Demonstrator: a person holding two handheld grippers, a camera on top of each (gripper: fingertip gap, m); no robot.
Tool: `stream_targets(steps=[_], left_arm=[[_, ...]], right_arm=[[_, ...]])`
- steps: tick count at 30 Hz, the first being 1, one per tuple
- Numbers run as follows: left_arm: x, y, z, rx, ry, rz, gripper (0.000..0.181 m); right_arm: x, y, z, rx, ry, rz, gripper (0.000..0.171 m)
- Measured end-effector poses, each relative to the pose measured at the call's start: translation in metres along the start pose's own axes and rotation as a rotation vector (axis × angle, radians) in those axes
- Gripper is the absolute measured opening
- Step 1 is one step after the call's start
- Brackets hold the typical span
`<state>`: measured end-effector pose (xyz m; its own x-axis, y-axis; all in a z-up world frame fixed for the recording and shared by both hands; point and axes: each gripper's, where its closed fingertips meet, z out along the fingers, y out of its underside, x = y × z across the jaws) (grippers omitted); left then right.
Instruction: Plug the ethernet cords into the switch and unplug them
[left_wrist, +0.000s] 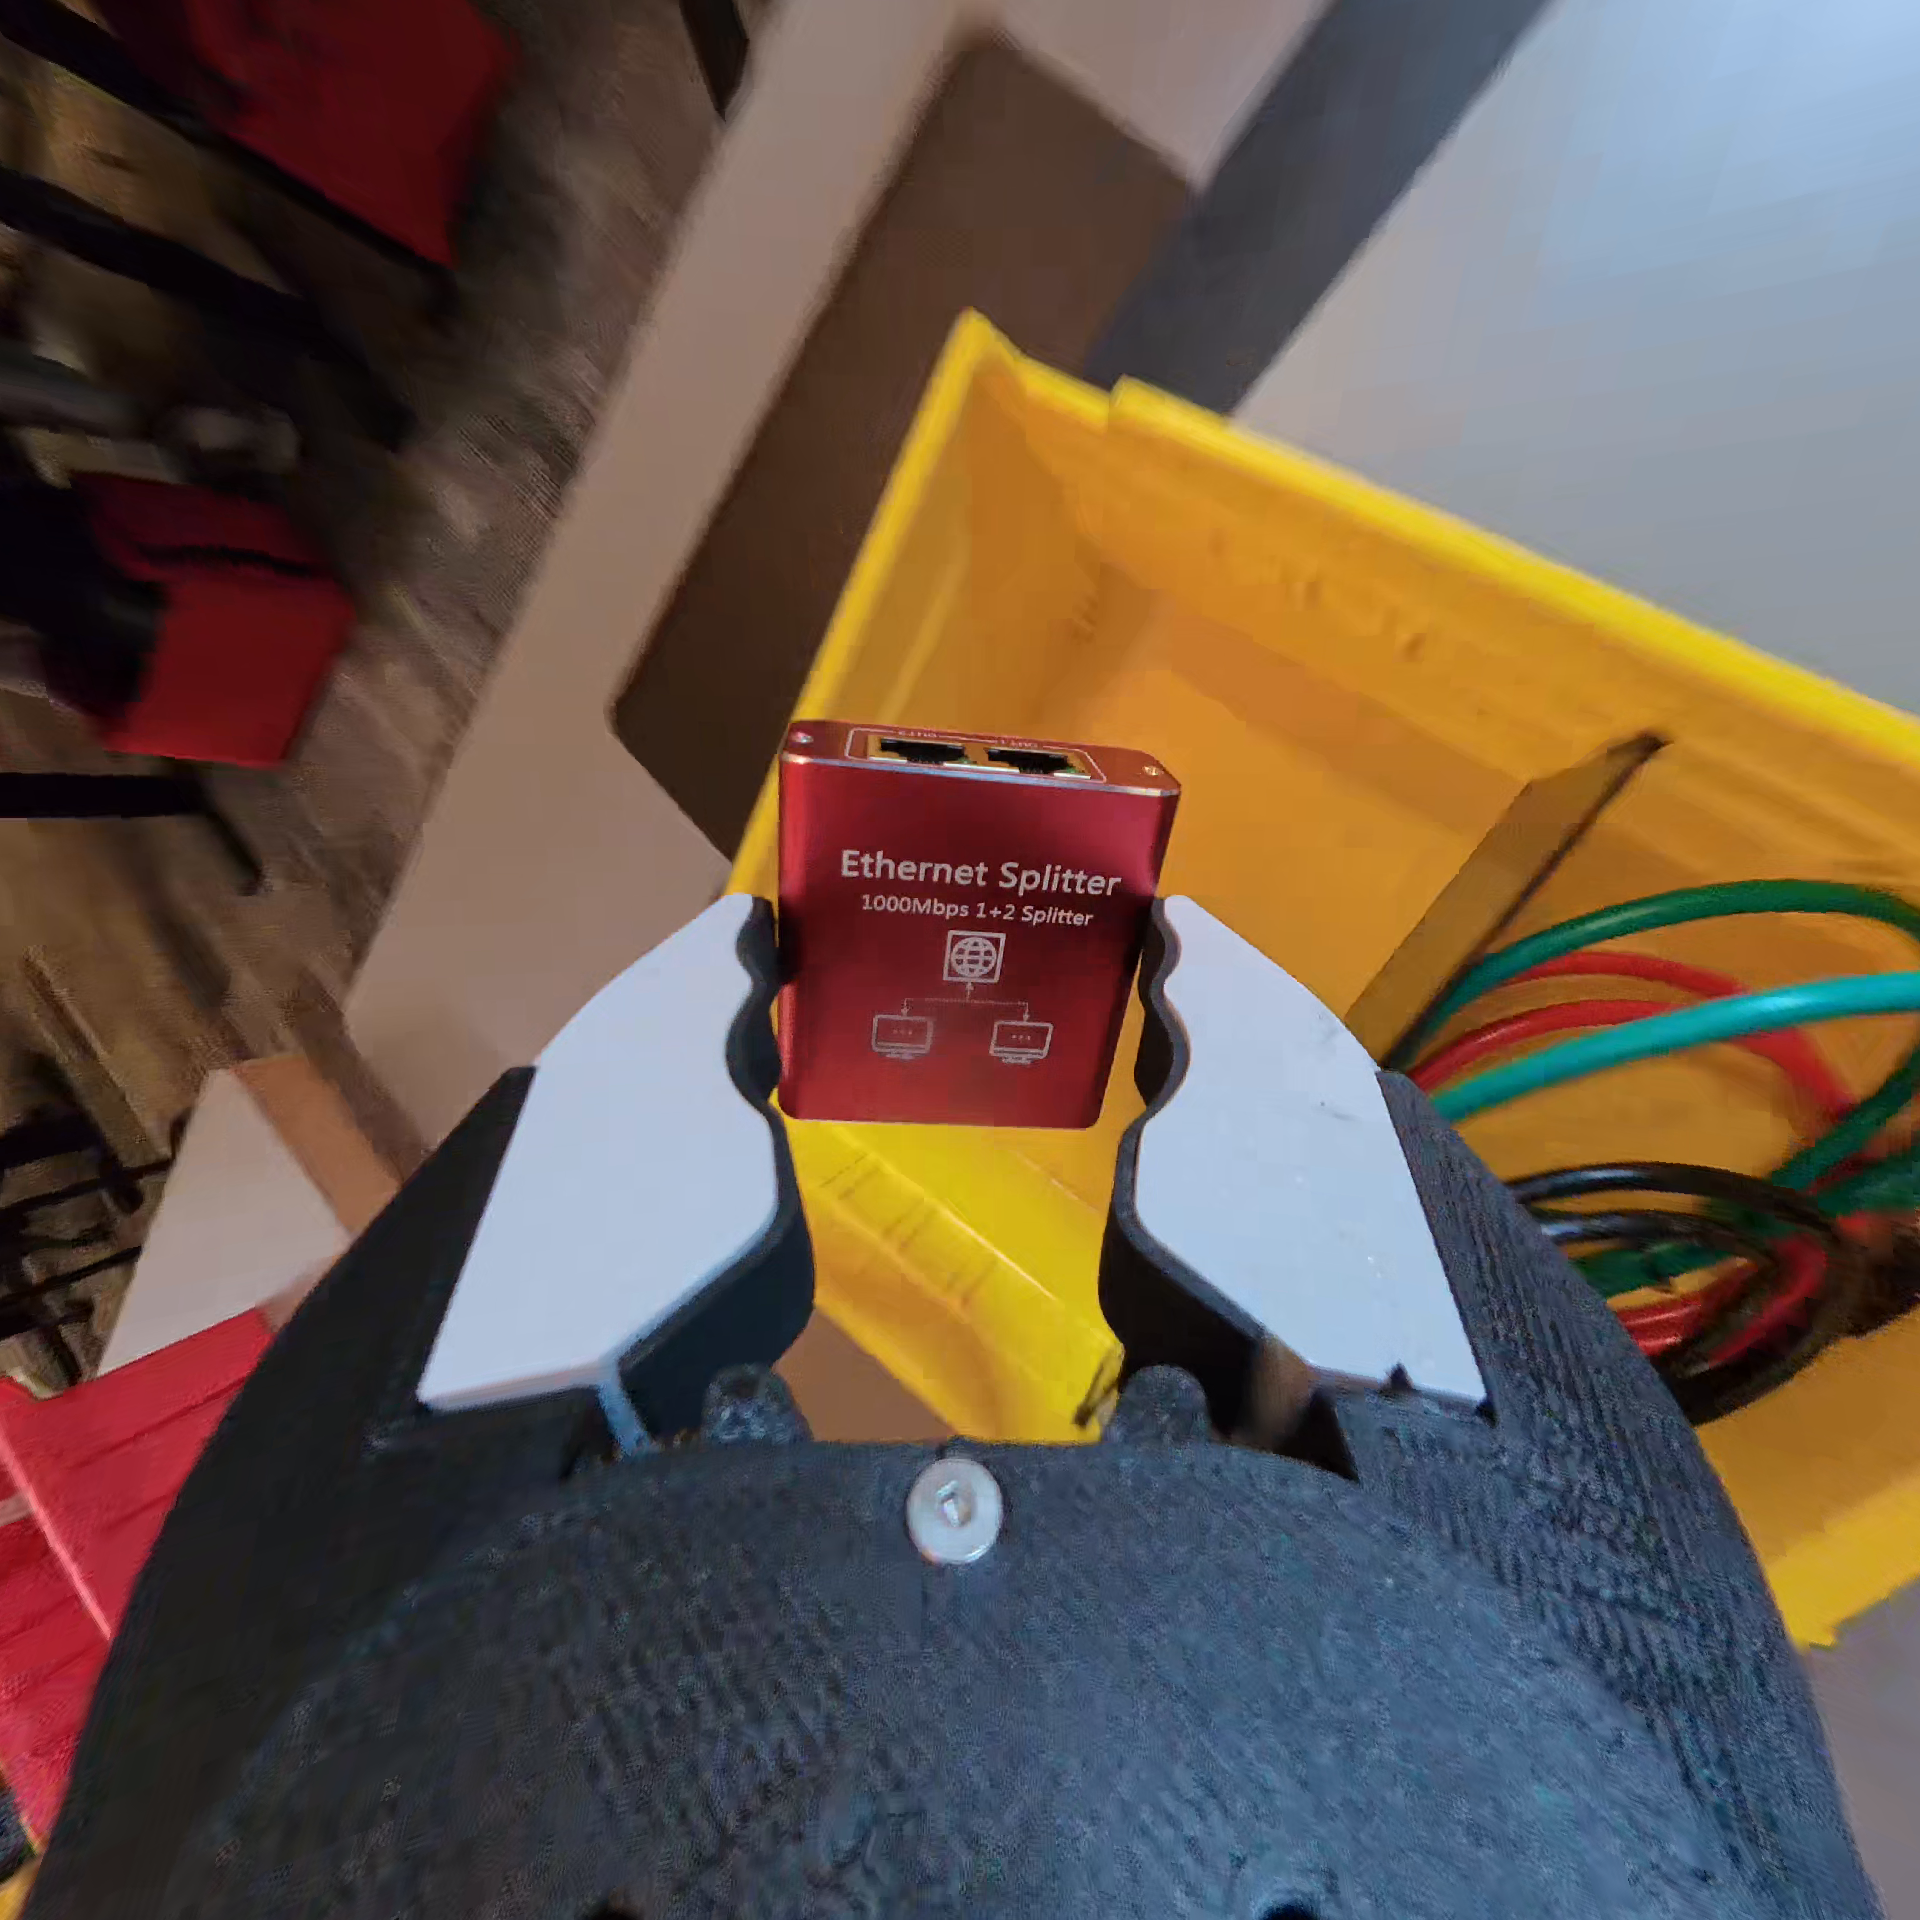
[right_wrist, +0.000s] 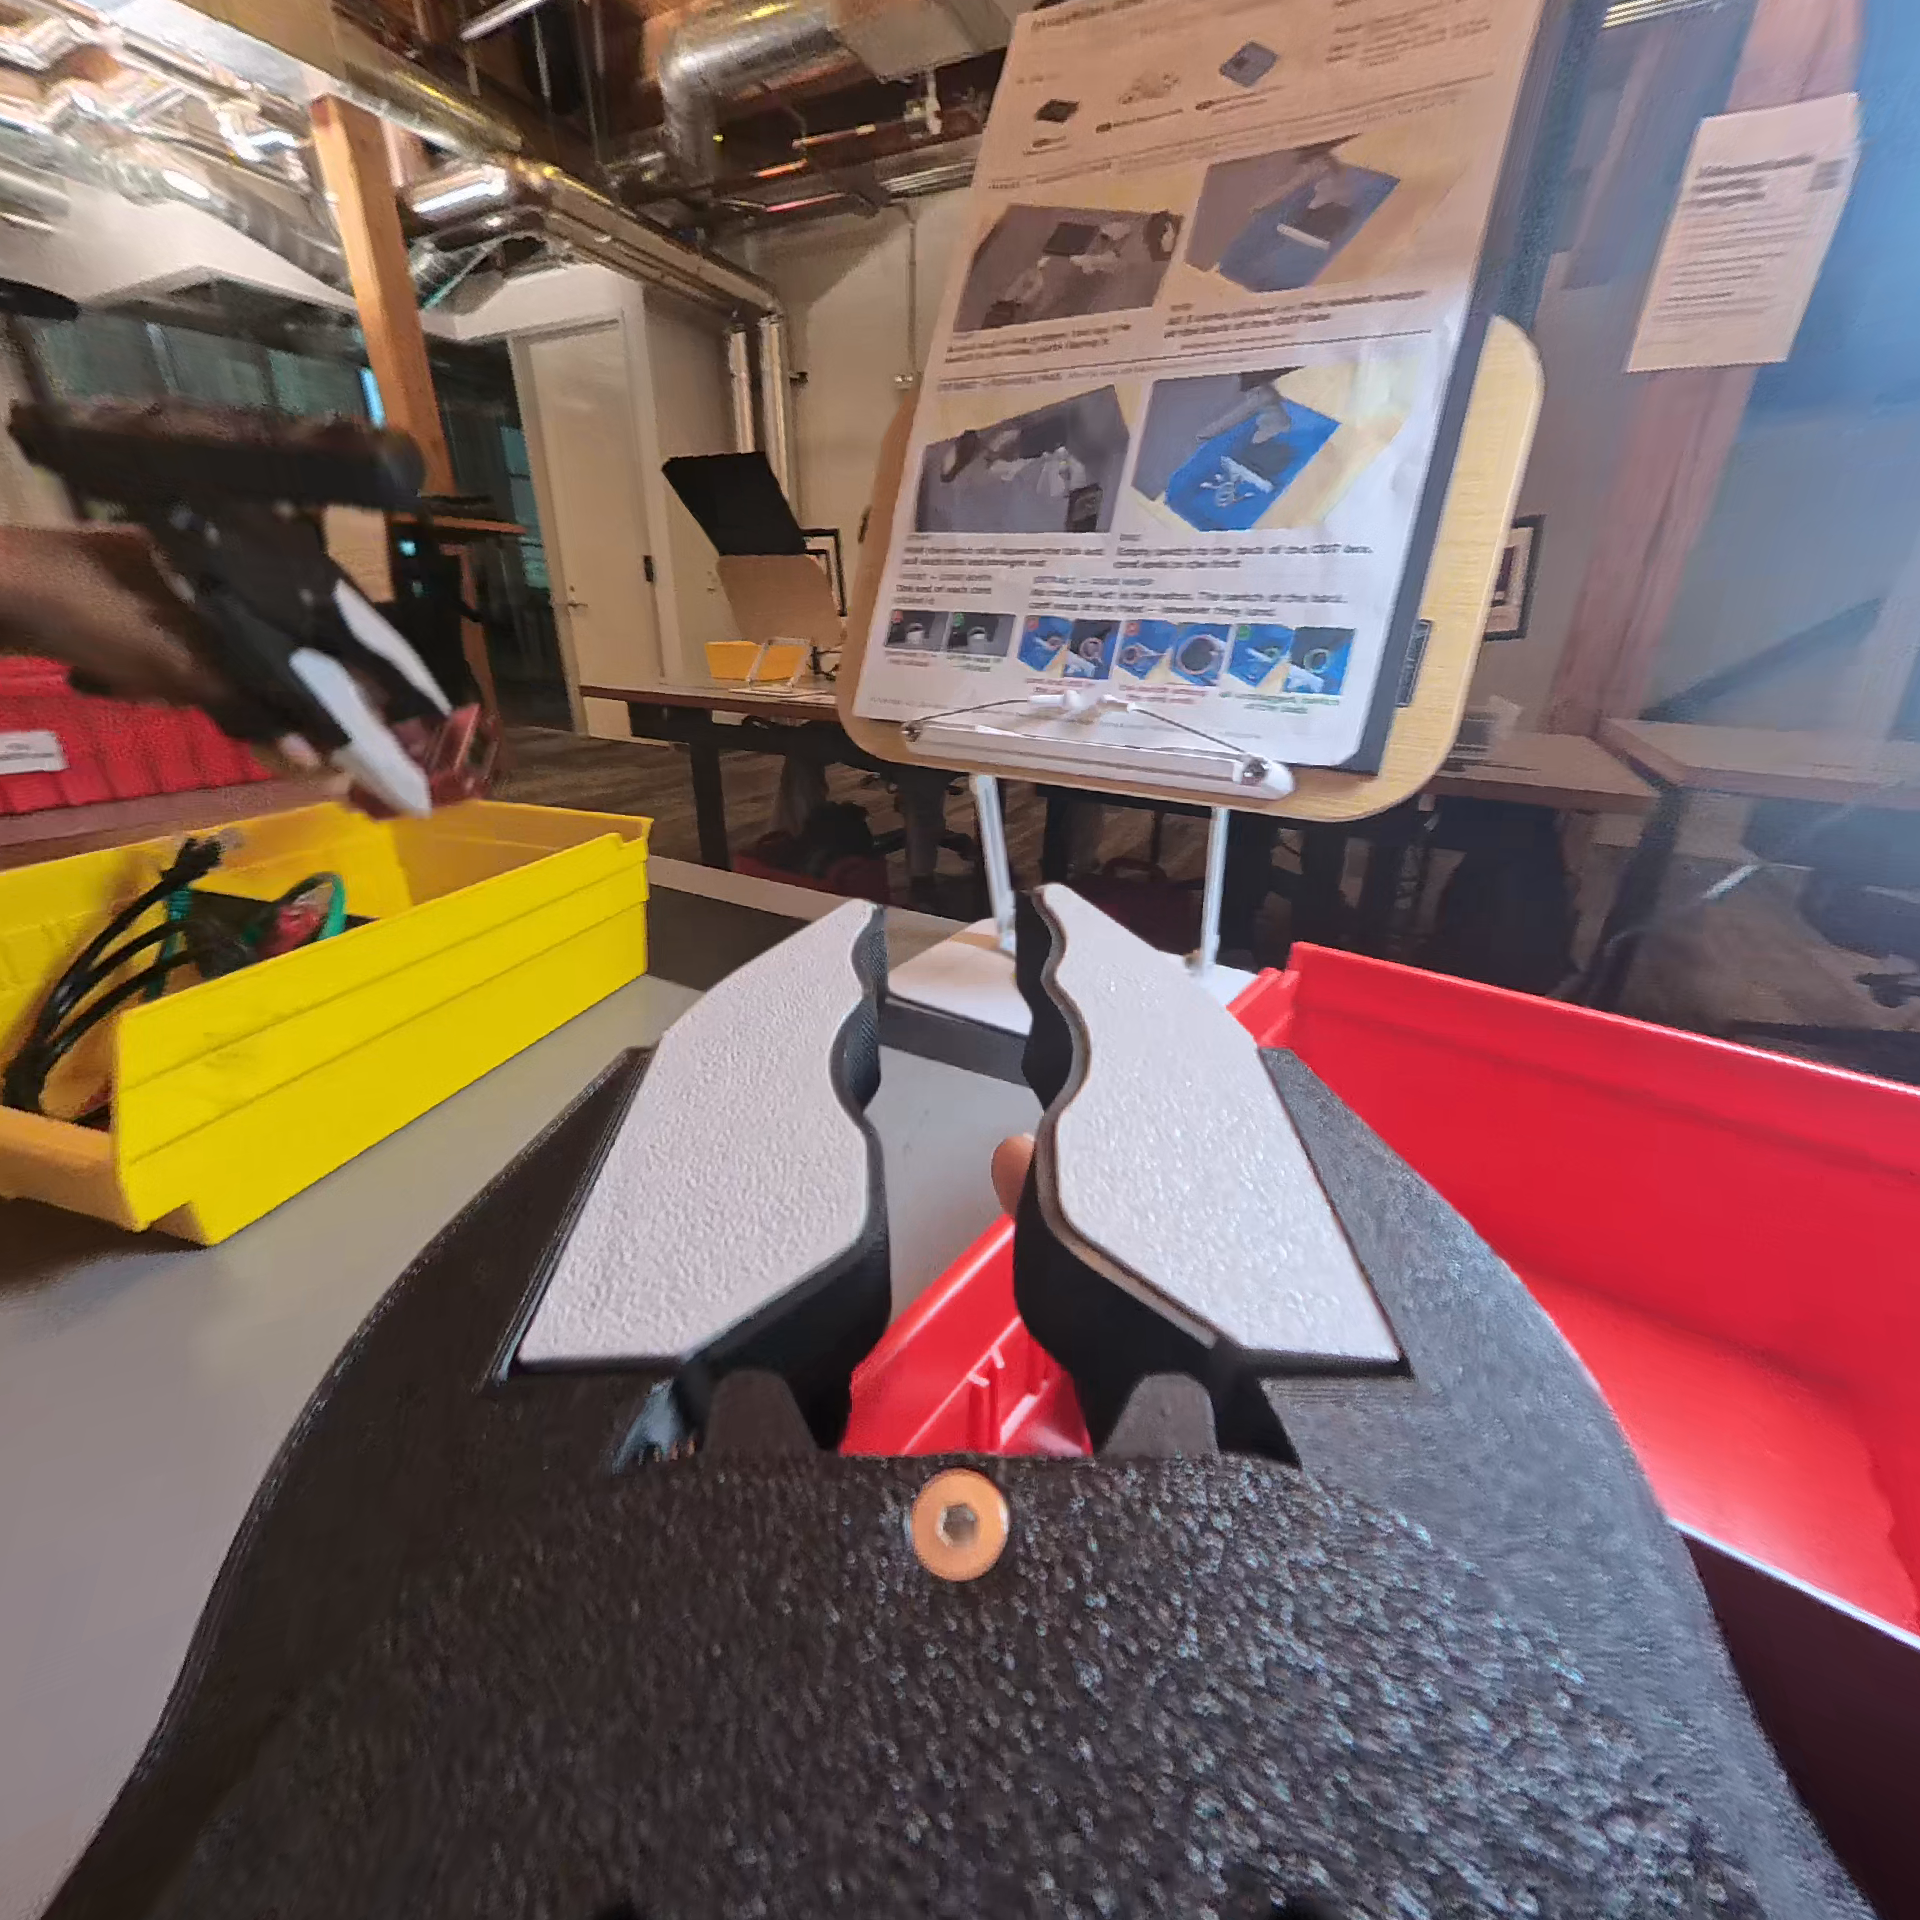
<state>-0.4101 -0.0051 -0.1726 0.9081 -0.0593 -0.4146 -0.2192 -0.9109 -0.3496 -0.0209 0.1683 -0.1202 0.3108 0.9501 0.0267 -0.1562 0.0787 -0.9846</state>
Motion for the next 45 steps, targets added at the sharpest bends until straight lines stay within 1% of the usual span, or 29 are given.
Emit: stream_targets(steps=[1,2,4,6,8,10,11,12,14,16,18,19,21,23,27,29,32,36,39,42,45], left_arm=[[0.001,-0.01,-0.022,0.065,-0.023,-0.017,0.068],[0.007,-0.022,-0.045,0.142,-0.037,-0.023,0.068],[0.04,-0.048,-0.092,0.326,-0.01,-0.021,0.068],[0.092,-0.07,-0.131,0.503,0.056,-0.022,0.068],[0.154,-0.086,-0.158,0.658,0.152,-0.038,0.068],[0.213,-0.098,-0.17,0.79,0.286,-0.105,0.067],[0.238,-0.103,-0.17,0.832,0.35,-0.145,0.067],[0.256,-0.107,-0.166,0.864,0.395,-0.195,0.067],[0.277,-0.115,-0.145,0.881,0.432,-0.284,0.068],[0.287,-0.12,-0.12,0.911,0.505,-0.386,0.067],[0.291,-0.119,-0.095,0.888,0.588,-0.479,0.067],[0.293,-0.119,-0.089,0.893,0.625,-0.497,0.067],[0.297,-0.118,-0.083,0.931,0.672,-0.519,0.067],[0.303,-0.115,-0.074,0.916,0.712,-0.554,0.067],[0.309,-0.114,-0.067,0.913,0.775,-0.62,0.067],[0.308,-0.115,-0.071,0.941,0.781,-0.63,0.067],[0.312,-0.118,-0.076,0.964,0.752,-0.572,0.067],[0.312,-0.118,-0.09,1.037,0.75,-0.521,0.061],[0.308,-0.115,-0.098,1.085,0.796,-0.502,0.055],[0.308,-0.111,-0.098,1.098,0.847,-0.469,0.054],[0.328,-0.108,-0.114,1.118,1.014,-0.353,0.051]], right_arm=[[-0.008,0.001,0.001,-0.008,-0.041,-0.001,0.024],[-0.018,0.002,0.002,-0.018,-0.099,-0.005,0.025],[-0.043,0.003,0.001,-0.029,-0.244,-0.024,0.028],[-0.067,0.006,-0.002,-0.051,-0.363,-0.054,0.03],[-0.085,0.007,-0.004,-0.054,-0.434,-0.076,0.032],[-0.103,0.01,-0.007,-0.06,-0.499,-0.092,0.035],[-0.112,0.012,-0.009,-0.065,-0.53,-0.104,0.038],[-0.122,0.015,-0.011,-0.071,-0.559,-0.122,0.04],[-0.138,0.021,-0.014,-0.081,-0.602,-0.163,0.045],[-0.146,0.026,-0.013,-0.099,-0.605,-0.184,0.052],[-0.152,0.035,-0.01,-0.128,-0.599,-0.186,0.055],[-0.153,0.04,-0.008,-0.147,-0.587,-0.19,0.056],[-0.153,0.056,-0.002,-0.205,-0.549,-0.223,0.052],[-0.152,0.072,0.004,-0.26,-0.512,-0.265,0.053],[-0.151,0.084,0.008,-0.301,-0.439,-0.311,0.052],[-0.149,0.088,0.008,-0.341,-0.406,-0.312,0.044],[-0.144,0.089,0.009,-0.356,-0.377,-0.257,0.03],[-0.141,0.072,0.006,-0.319,-0.462,-0.109,0.027],[-0.138,0.062,0.001,-0.296,-0.562,0.052,0.027],[-0.145,0.053,-0.016,-0.271,-0.78,0.239,0.028],[-0.155,0.044,-0.035,-0.278,-0.985,0.386,0.027]])
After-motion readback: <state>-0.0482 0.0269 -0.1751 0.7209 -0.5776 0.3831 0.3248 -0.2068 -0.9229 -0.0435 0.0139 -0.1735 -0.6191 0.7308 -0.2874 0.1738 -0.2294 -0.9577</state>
